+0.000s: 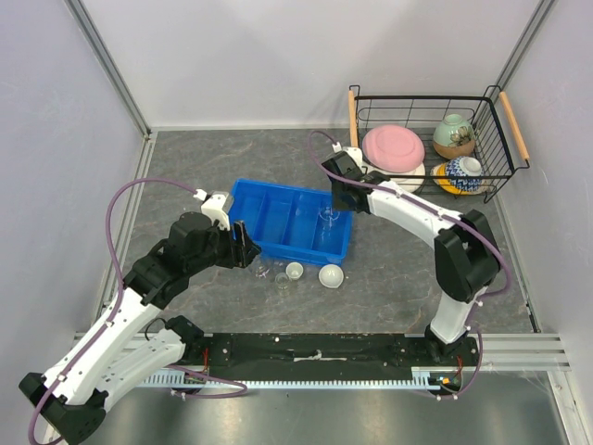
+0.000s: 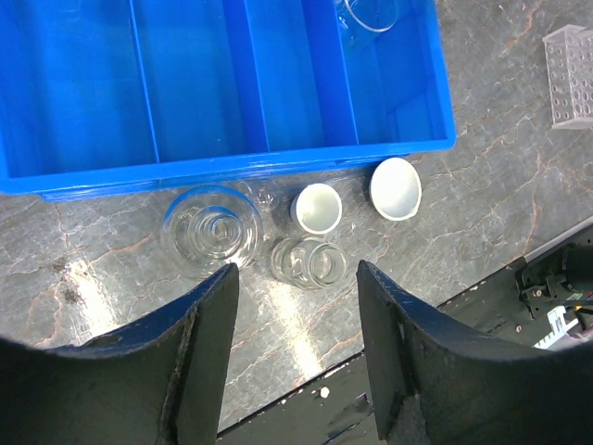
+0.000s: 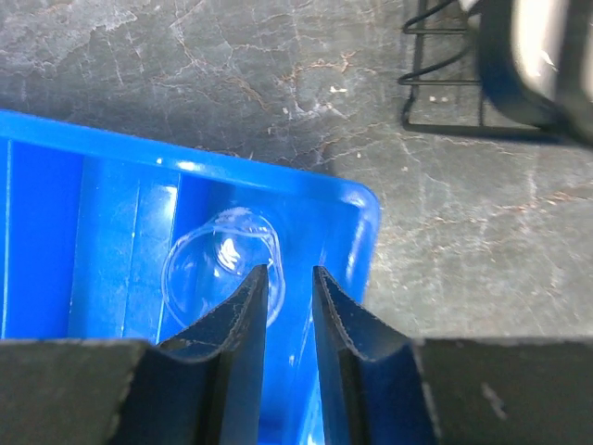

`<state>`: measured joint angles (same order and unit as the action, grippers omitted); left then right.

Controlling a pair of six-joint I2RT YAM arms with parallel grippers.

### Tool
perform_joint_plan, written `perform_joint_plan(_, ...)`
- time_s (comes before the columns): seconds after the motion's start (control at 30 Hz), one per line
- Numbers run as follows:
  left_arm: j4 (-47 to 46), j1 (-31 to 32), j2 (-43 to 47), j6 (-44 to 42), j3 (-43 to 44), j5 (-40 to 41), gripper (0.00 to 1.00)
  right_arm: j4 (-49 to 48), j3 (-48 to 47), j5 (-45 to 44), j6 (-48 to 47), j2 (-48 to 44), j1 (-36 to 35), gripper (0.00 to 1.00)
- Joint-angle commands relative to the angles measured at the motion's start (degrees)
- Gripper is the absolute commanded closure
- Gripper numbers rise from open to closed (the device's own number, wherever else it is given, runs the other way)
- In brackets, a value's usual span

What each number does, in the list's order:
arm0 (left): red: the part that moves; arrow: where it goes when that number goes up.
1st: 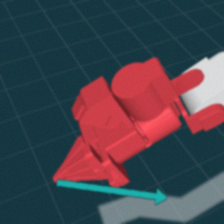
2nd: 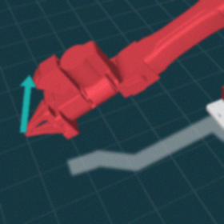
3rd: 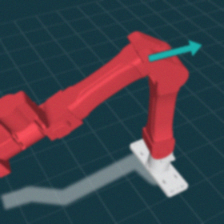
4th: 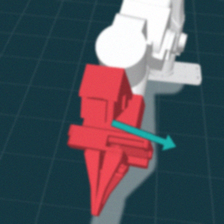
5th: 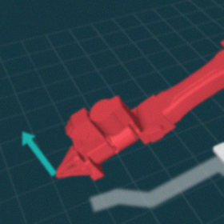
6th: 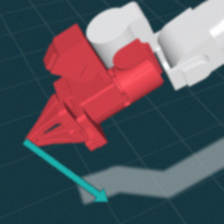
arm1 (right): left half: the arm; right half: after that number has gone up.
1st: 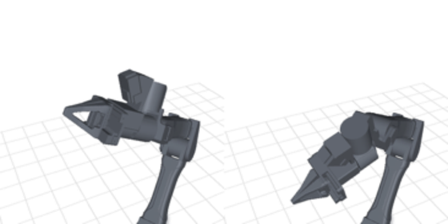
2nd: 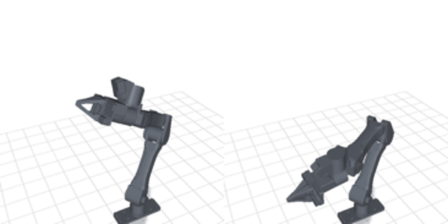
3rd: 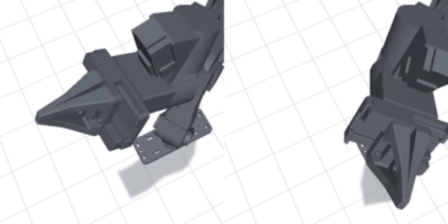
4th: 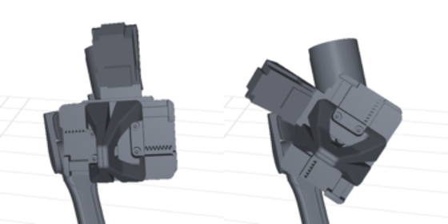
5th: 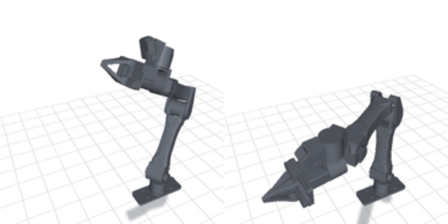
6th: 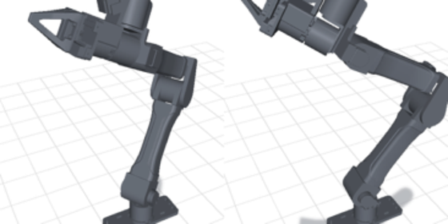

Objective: Organize the chemistry lab equipment

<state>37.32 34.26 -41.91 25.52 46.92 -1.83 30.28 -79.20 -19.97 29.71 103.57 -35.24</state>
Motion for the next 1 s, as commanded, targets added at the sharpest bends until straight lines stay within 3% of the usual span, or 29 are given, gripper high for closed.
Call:
perform_joint_plan(0.0,-1.90,0.10,-0.01,-2.05,0.19,-0.20,0.39,3.55,-2.02,-4.63,-1.32,-7.67,-2.45,0.67)
perform_joint_plan(0.23,-1.37,0.10,-0.01,-1.88,0.19,1.12,0.39,4.96,2.38,-7.45,-0.37,-15.49,-12.99,0.65)
perform_joint_plan(0.43,-0.85,0.10,0.43,-1.09,0.28,4.28,0.39,1.36,7.56,-2.98,2.01,-18.58,-22.40,0.65)
perform_joint_plan(0.67,0.65,0.10,1.13,1.20,0.81,10.35,0.38,-0.75,8.63,-1.39,2.98,-15.25,-30.66,0.63)
perform_joint_plan(0.97,1.09,0.10,2.27,1.47,0.72,11.84,0.37,-2.95,7.92,-0.78,3.95,-8.91,-33.57,0.63)
